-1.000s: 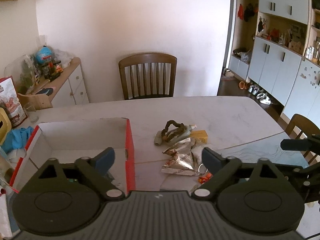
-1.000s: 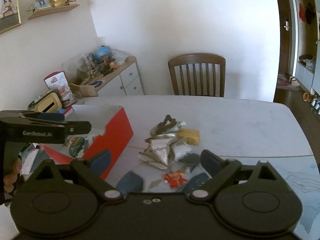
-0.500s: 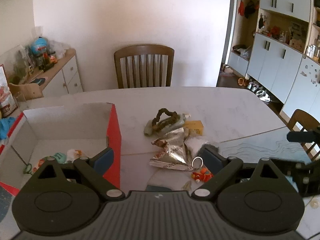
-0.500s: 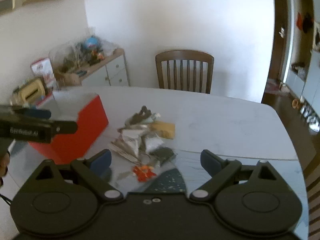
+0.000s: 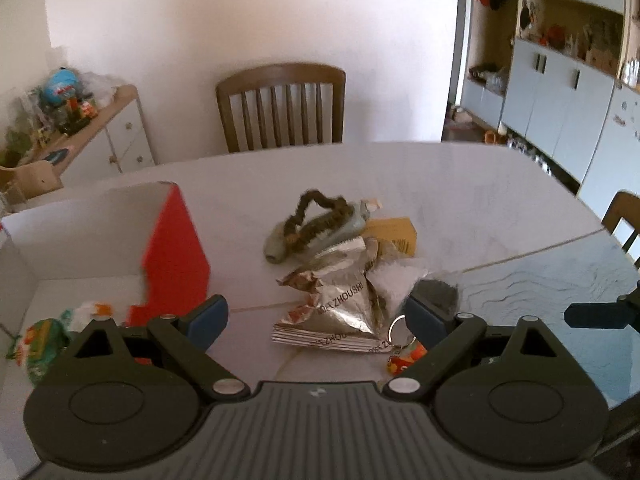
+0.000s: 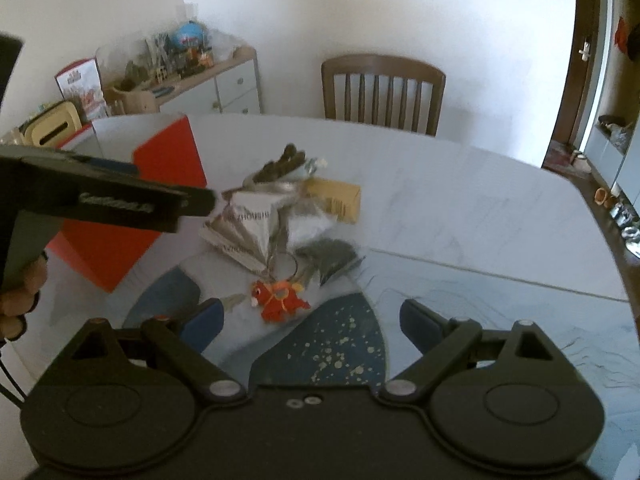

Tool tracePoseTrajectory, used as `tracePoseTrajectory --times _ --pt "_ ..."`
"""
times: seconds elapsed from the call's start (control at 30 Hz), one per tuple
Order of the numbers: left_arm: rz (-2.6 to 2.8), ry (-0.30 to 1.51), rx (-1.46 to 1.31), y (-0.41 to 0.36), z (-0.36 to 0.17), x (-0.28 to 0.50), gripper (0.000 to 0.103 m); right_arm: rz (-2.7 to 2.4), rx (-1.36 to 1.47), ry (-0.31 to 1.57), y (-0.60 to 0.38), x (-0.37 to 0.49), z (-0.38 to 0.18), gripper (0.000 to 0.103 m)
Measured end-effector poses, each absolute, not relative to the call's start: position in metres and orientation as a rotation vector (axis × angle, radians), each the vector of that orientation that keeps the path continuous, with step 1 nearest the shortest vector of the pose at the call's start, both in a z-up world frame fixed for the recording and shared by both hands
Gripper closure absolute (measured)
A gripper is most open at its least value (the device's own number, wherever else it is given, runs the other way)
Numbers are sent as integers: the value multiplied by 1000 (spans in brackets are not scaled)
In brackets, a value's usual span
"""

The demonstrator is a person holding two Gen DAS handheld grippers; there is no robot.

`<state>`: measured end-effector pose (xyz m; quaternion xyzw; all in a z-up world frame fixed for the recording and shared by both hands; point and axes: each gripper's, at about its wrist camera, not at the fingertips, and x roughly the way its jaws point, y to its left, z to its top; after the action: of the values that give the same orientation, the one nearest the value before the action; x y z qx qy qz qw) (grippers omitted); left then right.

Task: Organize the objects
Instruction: 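Grasp the silver snack bag with the left tool while the right tool grasps the red toy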

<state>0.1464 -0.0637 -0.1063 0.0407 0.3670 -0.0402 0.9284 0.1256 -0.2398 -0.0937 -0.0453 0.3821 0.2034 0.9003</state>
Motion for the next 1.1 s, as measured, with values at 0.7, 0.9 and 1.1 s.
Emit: tracePoseTrajectory --times 0.7,0.9,1.1 --pt "-49 850 133 -72 -161 204 7 443 -100 855 -201 168 -142 27" --pt "-55 847 139 -73 -163 207 7 437 -97 868 -194 173 -149 36" --pt "-69 846 130 -73 -162 206 23 433 -120 871 -187 170 -152 47"
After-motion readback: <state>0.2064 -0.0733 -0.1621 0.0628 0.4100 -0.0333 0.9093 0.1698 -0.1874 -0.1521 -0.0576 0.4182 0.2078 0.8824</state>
